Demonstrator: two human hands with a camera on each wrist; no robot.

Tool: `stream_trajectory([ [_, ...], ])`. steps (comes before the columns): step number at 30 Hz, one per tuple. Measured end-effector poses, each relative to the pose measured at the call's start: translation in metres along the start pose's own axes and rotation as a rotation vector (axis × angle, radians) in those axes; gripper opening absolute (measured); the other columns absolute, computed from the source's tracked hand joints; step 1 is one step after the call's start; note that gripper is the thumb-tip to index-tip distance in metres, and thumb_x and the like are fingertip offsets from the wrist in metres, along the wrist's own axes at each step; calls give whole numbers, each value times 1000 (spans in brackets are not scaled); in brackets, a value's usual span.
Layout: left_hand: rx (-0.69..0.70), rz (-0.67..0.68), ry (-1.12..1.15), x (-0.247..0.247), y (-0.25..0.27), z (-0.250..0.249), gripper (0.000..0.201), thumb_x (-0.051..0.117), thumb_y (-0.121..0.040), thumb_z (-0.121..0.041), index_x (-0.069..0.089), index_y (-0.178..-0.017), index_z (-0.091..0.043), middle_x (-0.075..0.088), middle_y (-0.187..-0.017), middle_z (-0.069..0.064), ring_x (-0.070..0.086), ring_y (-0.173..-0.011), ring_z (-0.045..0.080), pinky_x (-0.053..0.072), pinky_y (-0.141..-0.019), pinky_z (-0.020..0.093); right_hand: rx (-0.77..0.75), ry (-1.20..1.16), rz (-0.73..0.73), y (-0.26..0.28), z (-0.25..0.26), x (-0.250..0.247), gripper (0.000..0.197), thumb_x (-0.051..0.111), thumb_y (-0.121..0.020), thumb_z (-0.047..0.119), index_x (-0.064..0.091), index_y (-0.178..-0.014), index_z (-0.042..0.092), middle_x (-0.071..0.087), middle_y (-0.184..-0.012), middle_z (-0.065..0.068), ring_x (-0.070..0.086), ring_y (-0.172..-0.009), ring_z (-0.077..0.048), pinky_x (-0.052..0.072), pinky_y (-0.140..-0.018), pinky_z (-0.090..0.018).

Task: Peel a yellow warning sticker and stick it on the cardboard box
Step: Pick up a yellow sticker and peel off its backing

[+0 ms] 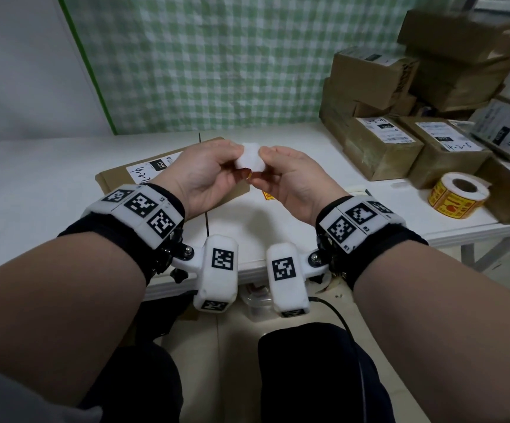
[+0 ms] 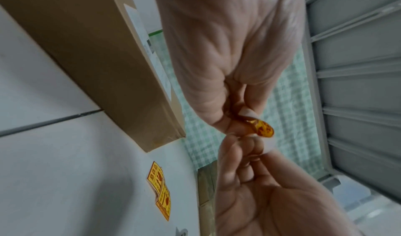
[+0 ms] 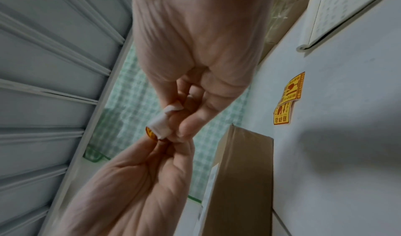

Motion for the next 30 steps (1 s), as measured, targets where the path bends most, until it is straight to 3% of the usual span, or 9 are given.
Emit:
stream_trajectory([
  [3,24,-35,-237,3,0,-2,23,38,-93,3,48,-74,-4,54,-82,14,56,-76,20,55,-66,24,27,121,-48,1,2,-5,24,51,-94,23,58,-78,7,58,-62,-9,57,-47,-14,50,-47,-20],
  [7,26,-39,-380,7,3,0,26,39,-89,6,46,-68,-6,47,-70,10,51,-64,19,51,-52,21,53,341,-50,-1,4,-7,31,56,-90,36,58,-74,10,53,-55,-4,47,-46,-15,42,-45,-20],
  [10,-17,-34,-245,7,4,4,20,37,-89,1,51,-75,-1,52,-81,16,51,-75,30,50,-65,32,23,354,-30,0,4,-4,30,56,-92,25,50,-65,14,53,-58,-4,45,-45,-13,40,-44,-20],
  [12,-77,14,-192,6,4,6,22,39,-93,-14,53,-93,3,53,-98,24,48,-87,34,47,-77,39,-6,361,-34,0,6,-2,33,55,-92,22,48,-61,16,52,-58,-5,45,-43,-12,39,-46,-21],
  [15,-147,58,-244,5,2,8,37,43,-93,-36,49,-109,-3,49,-102,24,47,-90,34,49,-68,30,-56,397,-42,-1,8,0,36,57,-91,23,45,-58,16,49,-59,-4,46,-42,-12,37,-47,-22],
  [19,-116,94,-304,9,4,5,22,41,-97,-18,56,-97,-3,58,-84,13,50,-70,19,46,-52,17,-65,326,-19,-1,8,0,33,57,-92,20,48,-60,14,50,-52,-1,43,-41,-12,39,-43,-19],
  [22,-110,112,-163,10,4,3,21,39,-97,-13,56,-88,-4,59,-84,13,55,-71,20,49,-50,16,-55,193,-6,-1,9,1,29,53,-94,15,52,-65,10,52,-48,1,41,-42,-12,39,-41,-18],
  [26,-117,110,35,6,4,6,21,40,-96,-10,57,-85,-4,63,-90,13,63,-78,20,56,-67,21,-51,65,-50,-3,4,0,30,53,-94,14,52,-63,11,53,-47,2,41,-41,-10,39,-40,-17],
  [30,-102,92,175,3,4,8,15,40,-96,-8,51,-86,-4,60,-100,15,61,-96,23,55,-83,27,-26,-36,-109,-2,0,-2,27,52,-94,16,54,-68,11,52,-61,-3,44,-45,-9,40,-42,-16],
])
Point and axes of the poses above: each hand's wrist, its own y-axis away from the middle knuckle, its own x-axis out of the palm, z = x × y, the point moved 5 cm from there along -y, towards the middle knuckle
